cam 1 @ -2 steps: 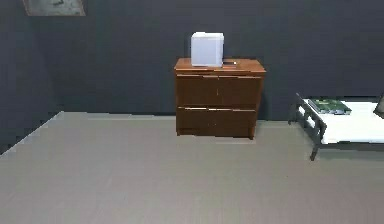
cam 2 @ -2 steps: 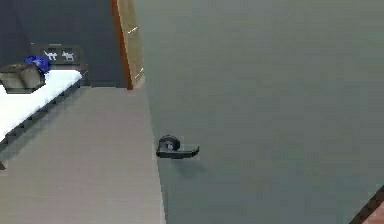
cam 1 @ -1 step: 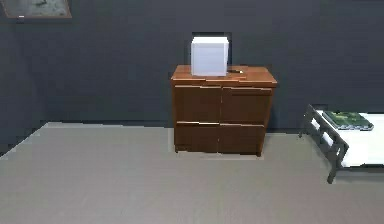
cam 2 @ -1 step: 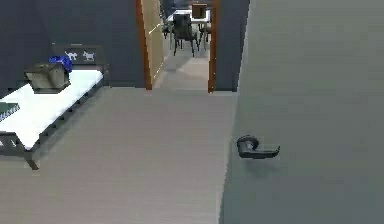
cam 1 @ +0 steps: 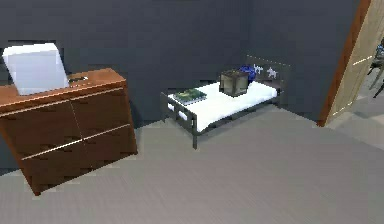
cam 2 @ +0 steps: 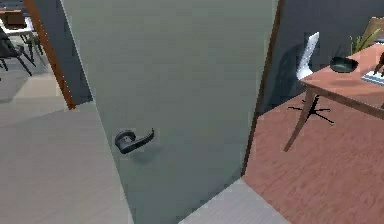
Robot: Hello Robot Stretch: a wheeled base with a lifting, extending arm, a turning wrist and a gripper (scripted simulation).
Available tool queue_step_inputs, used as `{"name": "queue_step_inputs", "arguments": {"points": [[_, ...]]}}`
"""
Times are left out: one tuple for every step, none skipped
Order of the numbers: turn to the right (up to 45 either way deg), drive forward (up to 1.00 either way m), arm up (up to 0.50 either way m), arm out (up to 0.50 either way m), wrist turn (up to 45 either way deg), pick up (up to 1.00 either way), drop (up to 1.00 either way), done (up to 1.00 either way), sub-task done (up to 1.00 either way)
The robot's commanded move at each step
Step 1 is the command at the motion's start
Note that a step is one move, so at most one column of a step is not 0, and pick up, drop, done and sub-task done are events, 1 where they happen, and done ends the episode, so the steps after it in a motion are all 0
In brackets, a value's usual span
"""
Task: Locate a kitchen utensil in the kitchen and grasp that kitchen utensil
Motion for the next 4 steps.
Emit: {"name": "queue_step_inputs", "arguments": {"points": [[3.0,0.00,0.00,0.00,0.0,0.00,0.00,0.00,0.00],[0.0,0.15,0.00,0.00,0.0,0.00,0.00,0.00,0.00],[36.0,0.00,0.00,0.00,0.0,0.00,0.00,0.00,0.00],[0.0,0.35,0.00,0.00,0.0,0.00,0.00,0.00,0.00]]}}
